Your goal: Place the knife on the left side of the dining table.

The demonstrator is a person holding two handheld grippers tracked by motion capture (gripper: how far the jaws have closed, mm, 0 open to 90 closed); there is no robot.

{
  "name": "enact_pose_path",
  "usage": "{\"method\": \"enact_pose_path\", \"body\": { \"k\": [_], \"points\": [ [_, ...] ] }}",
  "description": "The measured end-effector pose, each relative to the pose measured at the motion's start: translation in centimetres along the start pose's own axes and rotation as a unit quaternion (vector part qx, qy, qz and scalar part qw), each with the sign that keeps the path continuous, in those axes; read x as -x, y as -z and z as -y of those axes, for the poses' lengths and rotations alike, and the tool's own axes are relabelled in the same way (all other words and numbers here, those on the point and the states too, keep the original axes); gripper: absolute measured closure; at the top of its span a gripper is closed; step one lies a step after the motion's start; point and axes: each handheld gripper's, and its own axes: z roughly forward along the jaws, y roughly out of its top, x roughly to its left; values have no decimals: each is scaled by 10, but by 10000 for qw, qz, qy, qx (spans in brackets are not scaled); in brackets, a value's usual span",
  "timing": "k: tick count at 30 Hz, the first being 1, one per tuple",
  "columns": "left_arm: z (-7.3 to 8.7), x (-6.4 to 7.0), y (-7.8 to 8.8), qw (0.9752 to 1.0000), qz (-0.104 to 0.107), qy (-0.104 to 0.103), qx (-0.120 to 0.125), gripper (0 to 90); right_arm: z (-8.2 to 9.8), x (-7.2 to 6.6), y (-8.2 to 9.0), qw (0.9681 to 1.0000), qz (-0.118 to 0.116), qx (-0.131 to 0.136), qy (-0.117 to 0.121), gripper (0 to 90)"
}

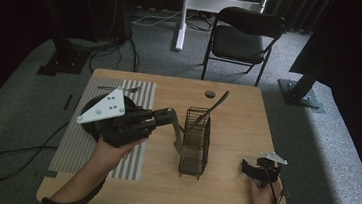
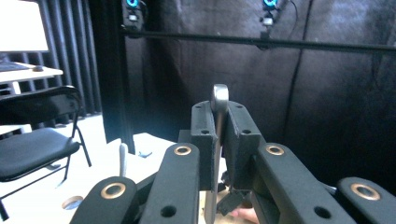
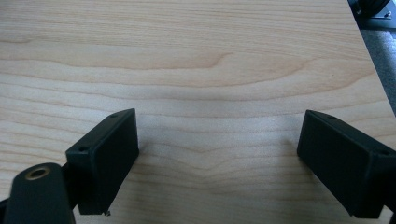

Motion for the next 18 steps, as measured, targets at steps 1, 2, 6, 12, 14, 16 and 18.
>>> {"method": "enact_pose_path", "body": {
  "k": [1,2,6,12,14,16,18],
  "points": [
    [-1,0,2,10000,4,-11,-48,840,0,0,0,10000,0,1,0,117],
    [0,-1,5,10000,-65,8,-25,840,0,0,0,10000,0,1,1,116],
    [2,-5,15,9997,-232,53,-89,840,0,0,0,10000,1,0,-1,116],
    [9,-13,30,9983,-547,141,-113,840,0,0,0,10000,1,0,-1,116],
    [16,-20,40,9961,-854,137,-183,840,0,0,0,10000,1,0,1,116],
    [21,-24,44,9946,-993,190,-213,840,0,0,0,10000,0,0,1,117],
    [23,-26,47,9937,-1074,223,-217,840,0,0,0,10000,1,1,1,116]
  ]
}}
